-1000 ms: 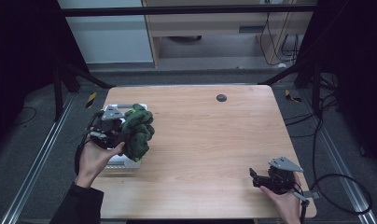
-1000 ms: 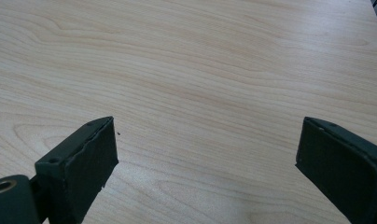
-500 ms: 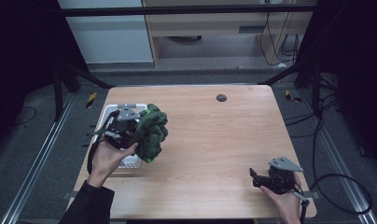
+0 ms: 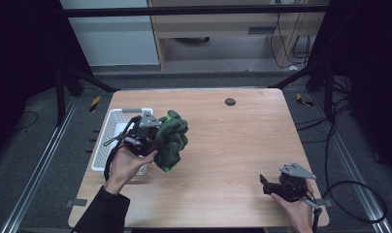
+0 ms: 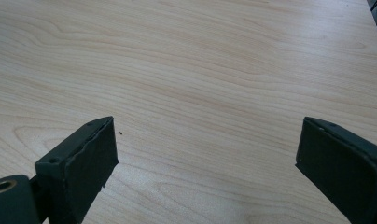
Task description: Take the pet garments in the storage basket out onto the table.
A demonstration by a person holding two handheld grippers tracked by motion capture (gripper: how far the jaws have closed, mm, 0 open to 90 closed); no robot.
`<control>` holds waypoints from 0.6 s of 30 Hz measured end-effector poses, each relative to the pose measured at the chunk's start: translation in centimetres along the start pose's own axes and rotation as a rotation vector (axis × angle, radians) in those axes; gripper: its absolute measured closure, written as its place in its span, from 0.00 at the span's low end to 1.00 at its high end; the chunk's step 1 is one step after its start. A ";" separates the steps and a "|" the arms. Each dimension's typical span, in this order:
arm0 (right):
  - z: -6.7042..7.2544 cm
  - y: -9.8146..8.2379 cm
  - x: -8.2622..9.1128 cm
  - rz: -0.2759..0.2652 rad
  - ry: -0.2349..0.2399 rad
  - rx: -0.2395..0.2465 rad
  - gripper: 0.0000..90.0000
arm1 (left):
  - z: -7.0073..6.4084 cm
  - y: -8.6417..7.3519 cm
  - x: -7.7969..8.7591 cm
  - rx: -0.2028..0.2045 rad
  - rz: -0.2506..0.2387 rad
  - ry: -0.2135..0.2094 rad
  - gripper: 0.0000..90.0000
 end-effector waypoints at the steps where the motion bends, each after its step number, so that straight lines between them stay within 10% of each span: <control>1: 0.0 0.0 0.0 -0.002 -0.001 0.001 0.06 | -0.2 0.1 -0.3 0.003 -0.004 -0.003 0.88; 18: -0.1 0.0 0.0 -0.013 -0.009 0.010 0.06 | -1.9 0.4 -3.2 -0.020 0.027 -0.044 0.88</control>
Point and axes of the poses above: each handheld gripper's, and its own axes: x roughly backward along the jaws, y roughly out of its top, z roughly to its left, the point moved 4 cm from there along -x, roughly forward along the jaws, and after that the axes turned 5 degrees about -y, right-handed, at the moved point
